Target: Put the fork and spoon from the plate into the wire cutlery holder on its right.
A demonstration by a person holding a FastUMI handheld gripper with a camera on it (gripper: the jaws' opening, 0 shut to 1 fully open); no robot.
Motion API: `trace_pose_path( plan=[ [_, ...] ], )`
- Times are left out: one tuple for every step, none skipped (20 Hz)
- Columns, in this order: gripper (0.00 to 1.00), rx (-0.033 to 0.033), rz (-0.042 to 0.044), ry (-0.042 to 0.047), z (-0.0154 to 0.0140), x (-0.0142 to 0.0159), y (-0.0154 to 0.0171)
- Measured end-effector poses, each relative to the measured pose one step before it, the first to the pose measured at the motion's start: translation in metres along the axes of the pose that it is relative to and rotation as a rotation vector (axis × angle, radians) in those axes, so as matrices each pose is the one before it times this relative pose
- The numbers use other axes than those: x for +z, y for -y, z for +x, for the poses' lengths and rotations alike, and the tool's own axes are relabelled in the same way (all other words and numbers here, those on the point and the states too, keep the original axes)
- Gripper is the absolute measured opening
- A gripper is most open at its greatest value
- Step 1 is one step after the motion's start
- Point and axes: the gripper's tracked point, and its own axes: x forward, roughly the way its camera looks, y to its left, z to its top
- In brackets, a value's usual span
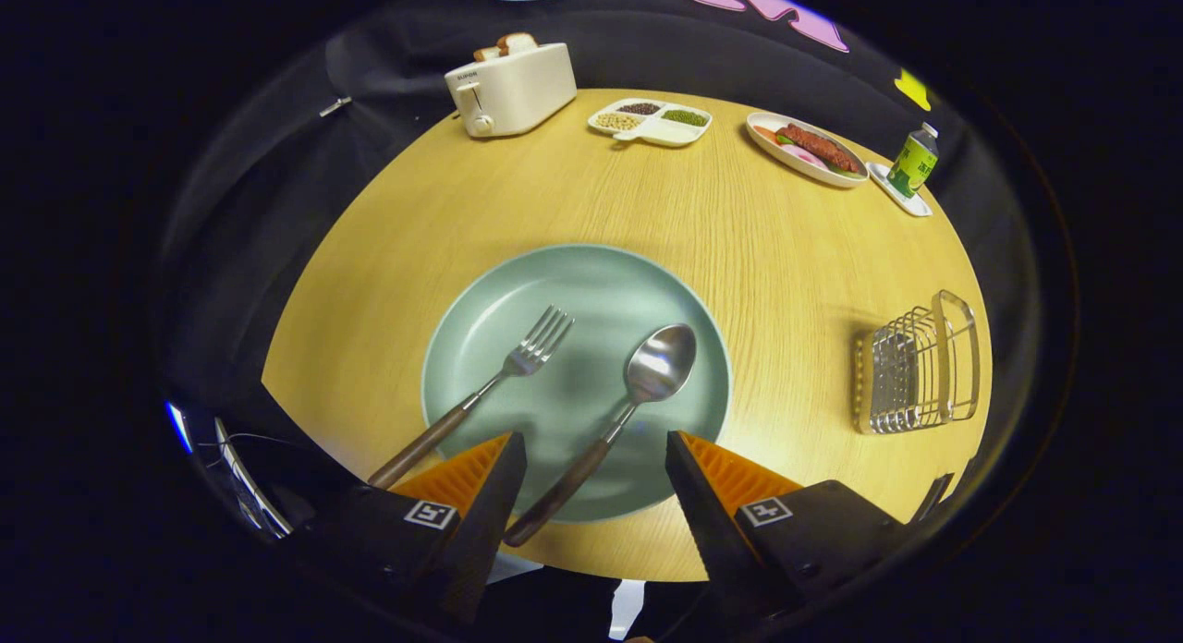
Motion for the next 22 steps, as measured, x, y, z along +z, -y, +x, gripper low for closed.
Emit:
trace_pose_path(
  plan=[
    [0.91,-0.00907,-0.00045,-0.01704,0.00631,-0.00372,0.00026],
    [0.88,-0.00385,0.00638,-0.02825,0.00470,-0.00575,-0.00115],
    [0.79,0.00997,0.01513,-0.02492,0.00440,-0.00518,-0.00388],
    [0.74,-0.00037,0.01582,-0.01903,0.00381,-0.00377,-0.00117],
    [0.69,-0.01035,0.00929,0.01039,-0.00269,0.00288,0.00118],
    [0.64,-0.00571,0.00208,-0.00162,0.00233,0.00145,0.00017],
    [0.57,-0.01205,-0.00290,-0.02459,0.00117,-0.00393,0.00325],
    [0.52,-0.00706,0.00518,0.00804,-0.00069,0.00305,0.00131],
    [0.45,-0.00802,0.00348,-0.01716,0.00311,-0.00383,0.00133],
    [0.38,-0.00030,0.00075,-0.00532,-0.00372,0.00168,0.00251],
    [0.32,-0.00390,0.00324,-0.01063,-0.00031,-0.00106,0.00299],
    [0.26,0.00444,0.01060,-0.00245,0.00051,0.00077,0.00156],
    [0.14,0.04694,0.00692,-0.01419,0.00235,-0.00050,-0.00792],
    [0.13,0.02735,0.00832,-0.01665,-0.00209,-0.00330,-0.00063],
    [0.11,0.01902,0.01078,-0.00339,-0.00347,-0.00017,-0.00042],
    [0.08,0.01549,0.00042,-0.00868,0.00059,-0.00186,0.00044],
    [0.08,0.01261,-0.00516,0.00240,-0.00490,0.00104,0.00033],
    [0.08,0.00250,-0.00408,0.00041,-0.00093,-0.00041,0.00310],
    [0.08,0.00623,0.00064,-0.00202,-0.00420,0.00125,0.00160],
    [0.08,0.00685,0.00253,0.00235,-0.00440,0.00056,0.00137],
    [0.08,0.00161,0.00244,0.00419,-0.00584,0.00179,0.00244],
    [0.08,0.00271,0.00059,0.00739,-0.00529,0.00218,0.00296]
  ],
)
